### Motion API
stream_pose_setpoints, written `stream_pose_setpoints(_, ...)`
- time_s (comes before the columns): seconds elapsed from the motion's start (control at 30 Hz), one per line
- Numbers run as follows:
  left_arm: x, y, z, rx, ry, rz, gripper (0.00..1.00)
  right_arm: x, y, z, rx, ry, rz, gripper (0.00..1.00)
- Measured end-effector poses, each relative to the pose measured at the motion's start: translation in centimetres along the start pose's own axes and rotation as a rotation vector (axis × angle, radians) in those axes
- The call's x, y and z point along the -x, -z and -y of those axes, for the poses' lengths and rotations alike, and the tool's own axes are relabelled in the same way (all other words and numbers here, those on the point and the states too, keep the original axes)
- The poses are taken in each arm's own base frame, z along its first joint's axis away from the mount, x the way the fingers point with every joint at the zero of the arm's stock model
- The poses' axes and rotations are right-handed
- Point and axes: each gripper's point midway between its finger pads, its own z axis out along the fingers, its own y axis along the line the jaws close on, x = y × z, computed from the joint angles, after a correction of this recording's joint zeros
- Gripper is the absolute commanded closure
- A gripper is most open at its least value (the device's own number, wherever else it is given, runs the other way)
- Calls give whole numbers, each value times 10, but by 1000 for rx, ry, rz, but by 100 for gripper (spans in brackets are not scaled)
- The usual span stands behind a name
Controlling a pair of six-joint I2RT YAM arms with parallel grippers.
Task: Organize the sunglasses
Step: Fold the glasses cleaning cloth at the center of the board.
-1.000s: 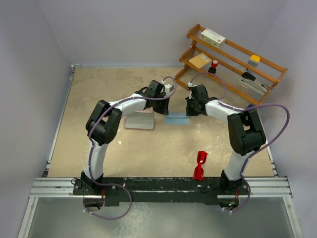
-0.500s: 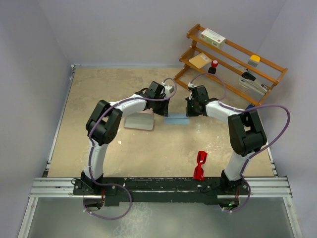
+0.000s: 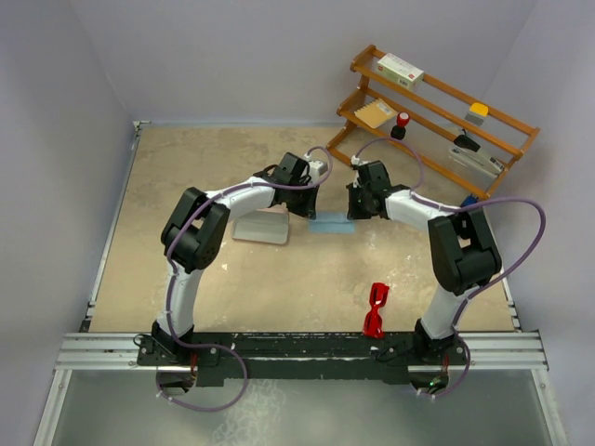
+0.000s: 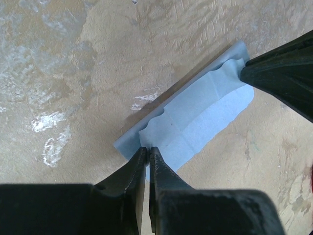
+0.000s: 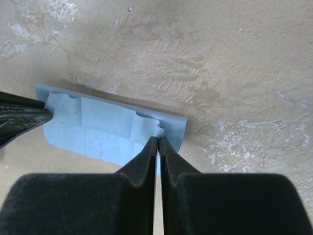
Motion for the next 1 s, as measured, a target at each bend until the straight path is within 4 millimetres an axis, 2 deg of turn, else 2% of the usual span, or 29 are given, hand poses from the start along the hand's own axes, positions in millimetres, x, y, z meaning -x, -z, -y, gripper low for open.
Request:
stream_pose_setpoints(0.2, -2, 2, 1, -5, 2, -8, 87, 0, 3, -2, 15, 0, 2, 87)
stream_pose_setpoints(0.47, 0, 6, 4, -12, 0, -5, 87, 2, 7, -5, 21, 4, 14, 86)
stream_pose_setpoints(1.0, -2, 9, 7, -24, -1, -14, 87, -7, 9, -7, 24, 9, 2, 87)
